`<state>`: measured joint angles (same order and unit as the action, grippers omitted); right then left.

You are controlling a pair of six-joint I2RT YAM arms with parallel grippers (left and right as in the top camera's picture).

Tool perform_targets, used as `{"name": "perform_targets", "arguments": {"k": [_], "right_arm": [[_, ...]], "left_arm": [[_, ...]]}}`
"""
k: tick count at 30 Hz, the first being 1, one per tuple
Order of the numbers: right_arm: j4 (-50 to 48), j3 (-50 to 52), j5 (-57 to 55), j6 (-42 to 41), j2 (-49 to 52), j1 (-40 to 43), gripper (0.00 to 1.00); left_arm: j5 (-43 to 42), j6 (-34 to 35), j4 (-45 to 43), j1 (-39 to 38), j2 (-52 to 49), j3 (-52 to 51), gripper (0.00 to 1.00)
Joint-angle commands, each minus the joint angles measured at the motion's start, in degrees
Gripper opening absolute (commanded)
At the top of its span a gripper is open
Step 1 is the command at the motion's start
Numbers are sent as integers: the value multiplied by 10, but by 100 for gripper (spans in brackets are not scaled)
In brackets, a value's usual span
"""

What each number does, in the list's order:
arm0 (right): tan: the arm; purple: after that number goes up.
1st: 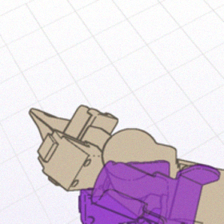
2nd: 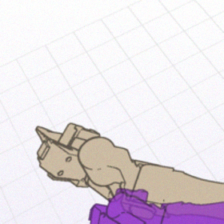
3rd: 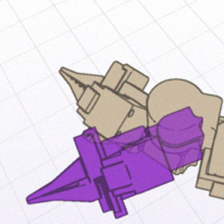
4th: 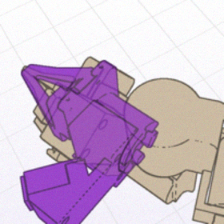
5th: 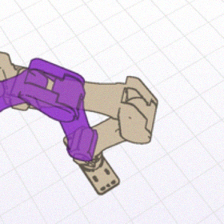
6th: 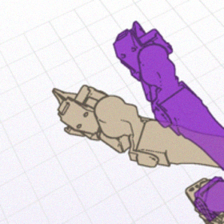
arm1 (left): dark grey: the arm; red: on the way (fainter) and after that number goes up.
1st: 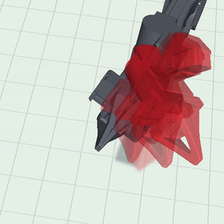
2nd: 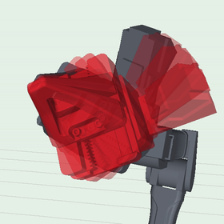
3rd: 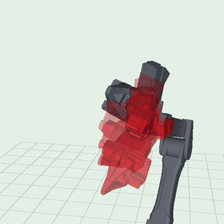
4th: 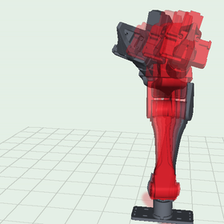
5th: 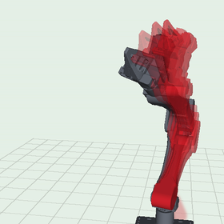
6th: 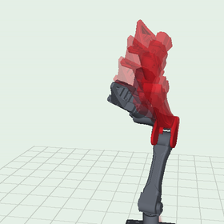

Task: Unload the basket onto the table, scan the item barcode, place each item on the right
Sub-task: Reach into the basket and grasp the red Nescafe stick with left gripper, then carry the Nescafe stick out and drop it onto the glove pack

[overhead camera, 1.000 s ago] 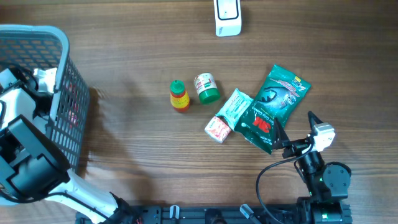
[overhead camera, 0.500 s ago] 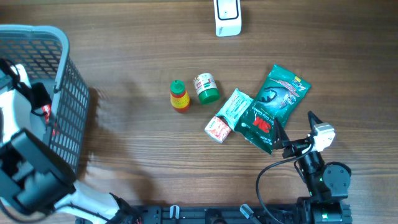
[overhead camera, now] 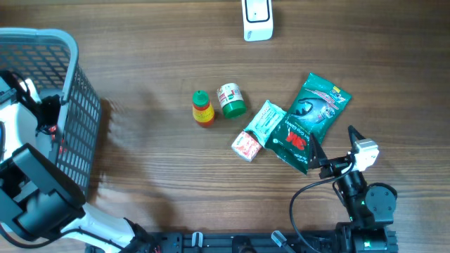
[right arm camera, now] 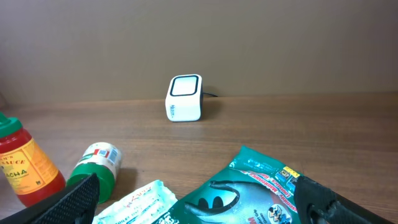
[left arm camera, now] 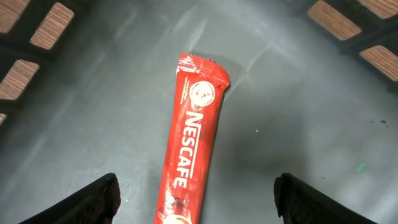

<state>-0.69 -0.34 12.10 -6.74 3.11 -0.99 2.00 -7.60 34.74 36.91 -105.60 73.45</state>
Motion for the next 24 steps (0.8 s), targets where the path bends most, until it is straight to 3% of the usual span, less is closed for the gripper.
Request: {"name": "perform_targets", "arguments": {"k": [1, 7, 11, 13, 19, 24], "right_arm": [[-2, 0, -3, 7, -2, -3, 100], [-2, 0, -3, 7, -2, -3, 100], [-2, 0, -3, 7, -2, -3, 100], [-2, 0, -3, 7, -2, -3, 100], [-2, 0, -3, 7, -2, -3, 100], [-2, 0, -3, 7, -2, -3, 100]], "left_arm": [[-9, 10, 2, 5, -19, -4, 82], [-9, 8, 24, 9, -57, -5, 70], [-5, 6, 61, 33, -76, -5, 51], [-5, 6, 77, 46, -79, -6, 6], [-5, 9, 105, 56, -44, 9, 4], [-7, 44, 128, 45, 68, 93, 4]]}}
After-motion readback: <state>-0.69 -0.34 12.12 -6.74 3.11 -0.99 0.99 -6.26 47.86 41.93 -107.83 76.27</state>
